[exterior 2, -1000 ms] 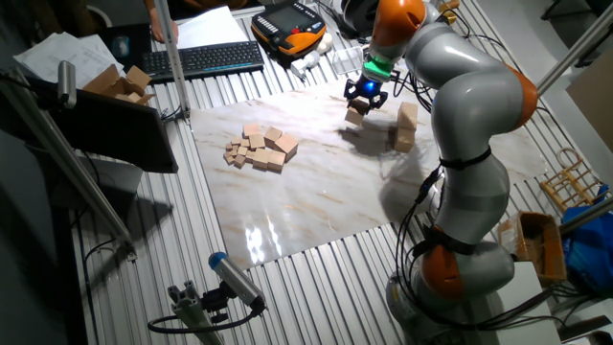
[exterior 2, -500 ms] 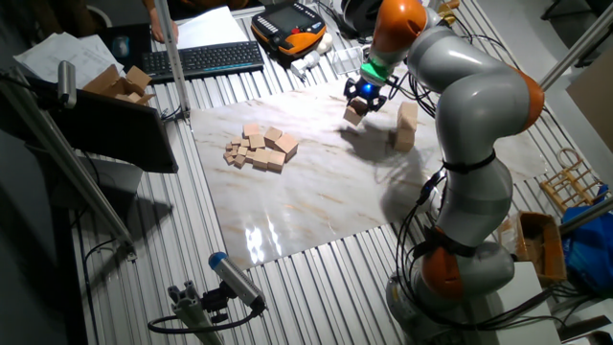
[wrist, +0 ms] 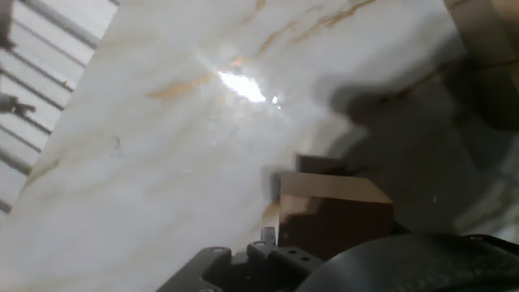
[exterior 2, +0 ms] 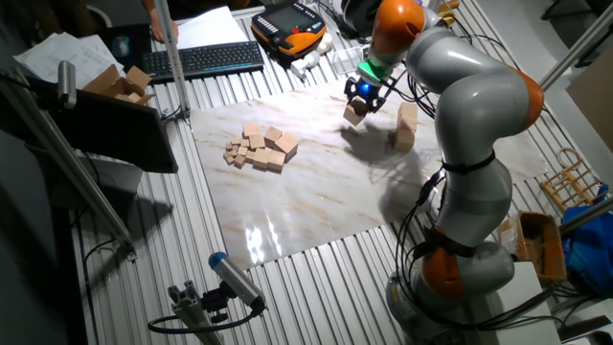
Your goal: Stack the blocks into a cross shape
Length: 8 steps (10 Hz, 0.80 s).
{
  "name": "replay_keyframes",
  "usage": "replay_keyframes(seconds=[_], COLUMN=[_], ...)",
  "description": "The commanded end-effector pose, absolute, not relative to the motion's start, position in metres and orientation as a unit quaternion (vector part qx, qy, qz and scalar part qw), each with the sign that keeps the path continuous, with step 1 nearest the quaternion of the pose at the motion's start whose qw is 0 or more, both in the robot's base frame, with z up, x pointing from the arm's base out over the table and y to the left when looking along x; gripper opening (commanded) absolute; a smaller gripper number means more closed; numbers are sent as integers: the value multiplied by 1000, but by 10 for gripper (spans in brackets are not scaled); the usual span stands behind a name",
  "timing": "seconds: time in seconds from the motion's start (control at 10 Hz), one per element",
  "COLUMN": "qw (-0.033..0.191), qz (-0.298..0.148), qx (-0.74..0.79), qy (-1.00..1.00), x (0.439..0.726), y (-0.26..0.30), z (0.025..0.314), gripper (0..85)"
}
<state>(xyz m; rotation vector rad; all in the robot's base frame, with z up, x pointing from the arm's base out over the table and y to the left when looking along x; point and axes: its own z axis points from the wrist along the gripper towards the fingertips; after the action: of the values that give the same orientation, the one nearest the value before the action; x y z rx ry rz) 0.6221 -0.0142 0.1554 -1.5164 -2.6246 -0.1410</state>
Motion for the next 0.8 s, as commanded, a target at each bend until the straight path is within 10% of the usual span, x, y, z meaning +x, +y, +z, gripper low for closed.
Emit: replay_keyframes(seconds=[0.0, 0.7], qw=[43, -34], qz=[-62, -43], qx=[-680, -787], qy=[-730, -615], x=[622, 622], y=[-14, -15], z=[156, 156], gripper=[0, 0])
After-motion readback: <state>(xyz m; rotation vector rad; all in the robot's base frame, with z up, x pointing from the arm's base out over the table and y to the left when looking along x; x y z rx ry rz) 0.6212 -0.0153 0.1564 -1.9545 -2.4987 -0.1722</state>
